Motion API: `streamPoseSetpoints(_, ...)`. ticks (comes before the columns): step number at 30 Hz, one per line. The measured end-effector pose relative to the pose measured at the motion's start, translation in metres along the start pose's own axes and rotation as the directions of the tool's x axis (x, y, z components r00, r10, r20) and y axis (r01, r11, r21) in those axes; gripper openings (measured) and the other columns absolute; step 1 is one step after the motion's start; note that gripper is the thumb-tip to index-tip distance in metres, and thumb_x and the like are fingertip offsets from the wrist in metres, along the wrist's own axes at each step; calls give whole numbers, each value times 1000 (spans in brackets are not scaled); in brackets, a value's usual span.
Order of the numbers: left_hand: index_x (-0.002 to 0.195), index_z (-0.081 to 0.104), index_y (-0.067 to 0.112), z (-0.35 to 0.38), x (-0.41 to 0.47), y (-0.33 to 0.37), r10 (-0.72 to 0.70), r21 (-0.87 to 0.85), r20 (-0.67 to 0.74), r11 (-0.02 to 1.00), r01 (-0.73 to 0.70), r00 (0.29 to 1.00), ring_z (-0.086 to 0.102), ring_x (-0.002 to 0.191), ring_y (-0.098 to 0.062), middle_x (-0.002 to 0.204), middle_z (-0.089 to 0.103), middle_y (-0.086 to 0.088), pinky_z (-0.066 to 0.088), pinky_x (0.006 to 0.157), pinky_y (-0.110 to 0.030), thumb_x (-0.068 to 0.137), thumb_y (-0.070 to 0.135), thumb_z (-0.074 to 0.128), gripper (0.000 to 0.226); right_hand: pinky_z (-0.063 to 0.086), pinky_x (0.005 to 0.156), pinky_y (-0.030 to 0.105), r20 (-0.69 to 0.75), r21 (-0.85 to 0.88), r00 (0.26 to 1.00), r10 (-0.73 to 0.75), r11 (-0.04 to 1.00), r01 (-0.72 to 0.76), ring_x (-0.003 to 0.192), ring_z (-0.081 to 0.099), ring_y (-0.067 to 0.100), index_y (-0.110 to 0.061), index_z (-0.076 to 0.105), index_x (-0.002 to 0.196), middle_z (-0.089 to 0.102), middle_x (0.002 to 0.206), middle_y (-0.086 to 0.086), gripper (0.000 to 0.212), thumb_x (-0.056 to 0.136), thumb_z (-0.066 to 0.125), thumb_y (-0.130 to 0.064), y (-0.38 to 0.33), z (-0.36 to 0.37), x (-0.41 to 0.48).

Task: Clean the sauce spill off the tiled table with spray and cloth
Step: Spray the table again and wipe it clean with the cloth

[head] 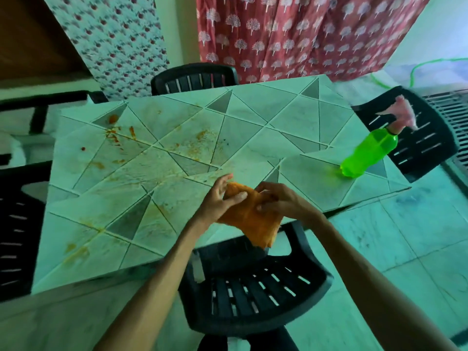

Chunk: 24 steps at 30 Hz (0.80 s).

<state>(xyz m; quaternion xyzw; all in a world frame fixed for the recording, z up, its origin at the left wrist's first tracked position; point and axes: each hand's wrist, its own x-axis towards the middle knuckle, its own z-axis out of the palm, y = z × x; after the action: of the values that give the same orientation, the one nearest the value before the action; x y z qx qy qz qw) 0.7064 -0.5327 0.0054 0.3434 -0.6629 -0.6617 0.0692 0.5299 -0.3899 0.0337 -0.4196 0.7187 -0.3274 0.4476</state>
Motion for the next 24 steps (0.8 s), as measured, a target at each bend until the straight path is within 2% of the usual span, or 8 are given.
streamPoseSetpoints(3, 112, 71, 19, -28, -13, 4, -95, -135, 112, 985, 109, 989, 71, 100, -23, 108, 74, -5, 54, 95, -46, 77, 47, 78, 45, 58, 72, 29, -58, 321, 998, 16, 947, 3, 91, 72, 25, -3, 67, 108, 72, 98, 18, 25, 85, 75, -9, -22, 19, -5)
streamPoseSetpoints(5, 105, 74, 17, -37, -16, 5, -58, -164, -23, 985, 54, 998, 72, 97, -19, 102, 76, -2, 57, 89, -40, 76, 48, 76, 42, 61, 74, 41, -60, 616, 986, 158, 783, -88, 99, 71, 37, -1, 65, 115, 73, 105, 19, 39, 83, 76, -19, -25, 32, 1)
streamPoseSetpoints(7, 103, 74, 17, -45, -23, 1, -38, -187, -173, 982, 5, 984, 72, 93, -17, 99, 76, -1, 58, 83, -35, 76, 50, 75, 42, 60, 71, 48, 94, 768, 958, 272, 593, -244, 96, 71, 39, -2, 61, 119, 72, 112, 22, 59, 74, 83, -33, -26, 52, 6)
streamPoseSetpoints(9, 101, 73, 14, -54, -26, -2, -38, -189, -250, 982, -10, 968, 73, 88, -19, 96, 76, -5, 59, 77, -34, 81, 47, 75, 38, 57, 71, 49, 156, 789, 947, 281, 541, -290, 92, 72, 36, -6, 63, 117, 73, 111, 20, 64, 66, 87, -36, -28, 73, 12)
streamPoseSetpoints(11, 99, 72, 14, -65, -29, -7, -58, -141, -286, 990, 18, 956, 73, 83, -21, 94, 76, -6, 60, 72, -34, 83, 48, 74, 38, 57, 72, 47, 156, 785, 950, 270, 550, -285, 101, 70, 40, -8, 59, 127, 70, 118, 20, 56, 80, 79, -31, -29, 95, 19)
streamPoseSetpoints(16, 101, 71, 20, -110, -18, -31, -186, -152, -275, 977, 149, 943, 72, 89, -27, 97, 75, -6, 59, 81, -50, 62, 67, 78, 62, 54, 93, 58, 20, 714, 967, 254, 673, -192, 108, 69, 36, -13, 56, 132, 71, 121, 14, 46, 91, 70, -30, -37, 129, 47)
streamPoseSetpoints(21, 130, 48, 22, -151, 5, -42, -186, -159, -90, 972, 171, 978, 65, 100, -22, 124, 62, -11, 58, 82, -39, 90, 26, 70, 45, 62, 79, 42, -174, 708, 913, 368, 691, -143, 97, 73, 27, -12, 62, 125, 75, 110, 10, 37, 91, 71, -24, -53, 154, 85)
streamPoseSetpoints(24, 145, 23, 27, -181, 19, -45, -72, 146, 47, 987, 65, 996, 60, 102, -22, 122, 55, -6, 55, 82, -37, 97, 20, 60, 62, 61, 76, 45, -173, 758, 881, 440, 631, -166, 95, 72, 28, -12, 61, 123, 74, 107, 11, 34, 90, 71, -15, -60, 168, 108)
